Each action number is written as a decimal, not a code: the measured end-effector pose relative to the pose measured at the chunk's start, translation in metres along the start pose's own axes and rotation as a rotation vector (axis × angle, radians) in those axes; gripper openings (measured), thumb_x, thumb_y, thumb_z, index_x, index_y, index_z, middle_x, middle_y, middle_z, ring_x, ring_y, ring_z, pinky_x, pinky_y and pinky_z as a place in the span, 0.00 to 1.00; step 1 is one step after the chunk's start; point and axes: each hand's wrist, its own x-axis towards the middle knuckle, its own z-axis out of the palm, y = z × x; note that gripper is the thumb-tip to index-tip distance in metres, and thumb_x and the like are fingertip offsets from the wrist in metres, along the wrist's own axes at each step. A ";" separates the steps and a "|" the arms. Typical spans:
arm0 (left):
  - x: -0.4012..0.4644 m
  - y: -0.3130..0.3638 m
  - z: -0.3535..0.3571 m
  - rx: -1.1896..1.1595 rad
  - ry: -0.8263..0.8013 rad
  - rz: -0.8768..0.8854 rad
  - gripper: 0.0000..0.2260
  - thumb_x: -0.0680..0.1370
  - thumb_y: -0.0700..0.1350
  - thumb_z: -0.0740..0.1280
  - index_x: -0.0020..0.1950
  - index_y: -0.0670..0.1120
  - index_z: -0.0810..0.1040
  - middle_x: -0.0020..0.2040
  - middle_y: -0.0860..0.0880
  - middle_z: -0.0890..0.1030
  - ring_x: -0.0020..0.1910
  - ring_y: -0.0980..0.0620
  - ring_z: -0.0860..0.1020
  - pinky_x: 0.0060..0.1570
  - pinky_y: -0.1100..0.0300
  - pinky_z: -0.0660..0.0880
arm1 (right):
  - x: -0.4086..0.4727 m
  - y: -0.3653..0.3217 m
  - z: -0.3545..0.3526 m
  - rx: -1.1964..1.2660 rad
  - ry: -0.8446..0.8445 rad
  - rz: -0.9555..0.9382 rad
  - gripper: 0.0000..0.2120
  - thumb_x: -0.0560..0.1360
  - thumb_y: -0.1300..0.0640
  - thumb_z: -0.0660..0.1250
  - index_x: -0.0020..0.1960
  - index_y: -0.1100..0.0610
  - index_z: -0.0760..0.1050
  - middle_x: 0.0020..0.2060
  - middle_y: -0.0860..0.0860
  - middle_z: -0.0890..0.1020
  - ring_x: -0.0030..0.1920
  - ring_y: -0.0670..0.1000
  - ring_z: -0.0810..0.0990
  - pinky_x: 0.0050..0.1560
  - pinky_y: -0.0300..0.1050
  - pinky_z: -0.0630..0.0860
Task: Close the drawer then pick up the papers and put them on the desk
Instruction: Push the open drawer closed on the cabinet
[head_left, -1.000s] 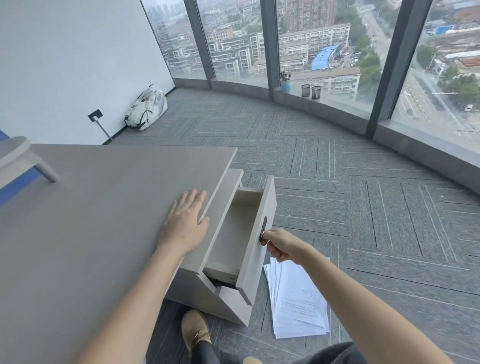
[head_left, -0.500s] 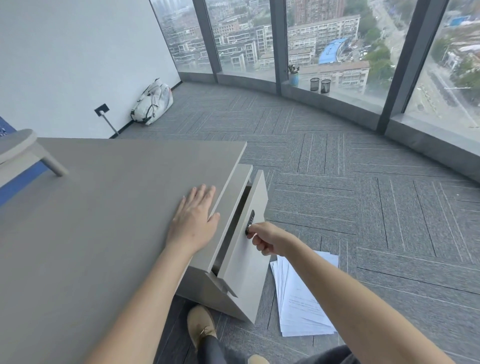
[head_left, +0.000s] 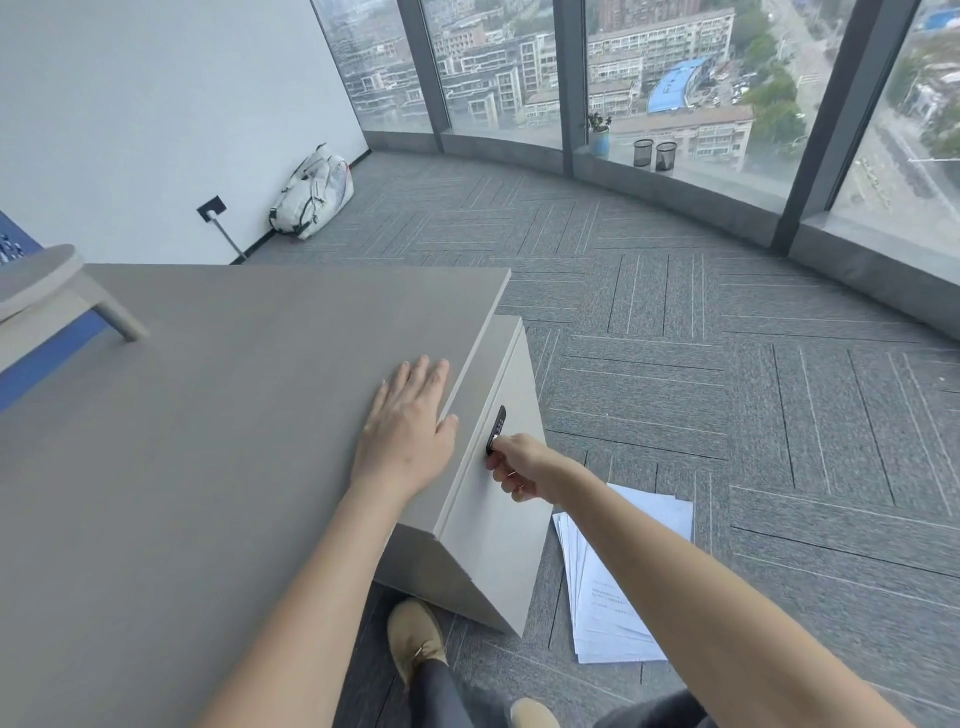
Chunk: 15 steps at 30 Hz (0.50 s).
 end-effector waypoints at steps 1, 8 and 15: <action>0.000 0.001 0.000 0.002 0.001 -0.001 0.29 0.81 0.48 0.57 0.81 0.50 0.51 0.83 0.49 0.51 0.81 0.49 0.48 0.79 0.51 0.44 | 0.001 -0.001 0.000 -0.012 -0.003 -0.004 0.14 0.79 0.56 0.53 0.36 0.57 0.69 0.28 0.51 0.67 0.25 0.49 0.62 0.29 0.39 0.56; 0.000 0.003 0.001 0.016 0.010 -0.003 0.30 0.81 0.47 0.57 0.81 0.49 0.51 0.83 0.49 0.51 0.81 0.49 0.48 0.78 0.51 0.44 | -0.001 -0.006 -0.009 -0.223 -0.053 -0.045 0.13 0.79 0.55 0.52 0.38 0.55 0.69 0.30 0.51 0.70 0.27 0.50 0.66 0.28 0.39 0.60; 0.000 0.001 0.001 0.012 0.016 0.001 0.30 0.81 0.47 0.58 0.81 0.50 0.52 0.82 0.49 0.52 0.81 0.49 0.48 0.78 0.52 0.44 | 0.003 -0.018 -0.015 -0.473 0.010 -0.130 0.12 0.78 0.59 0.56 0.37 0.56 0.70 0.30 0.52 0.68 0.27 0.51 0.65 0.28 0.39 0.58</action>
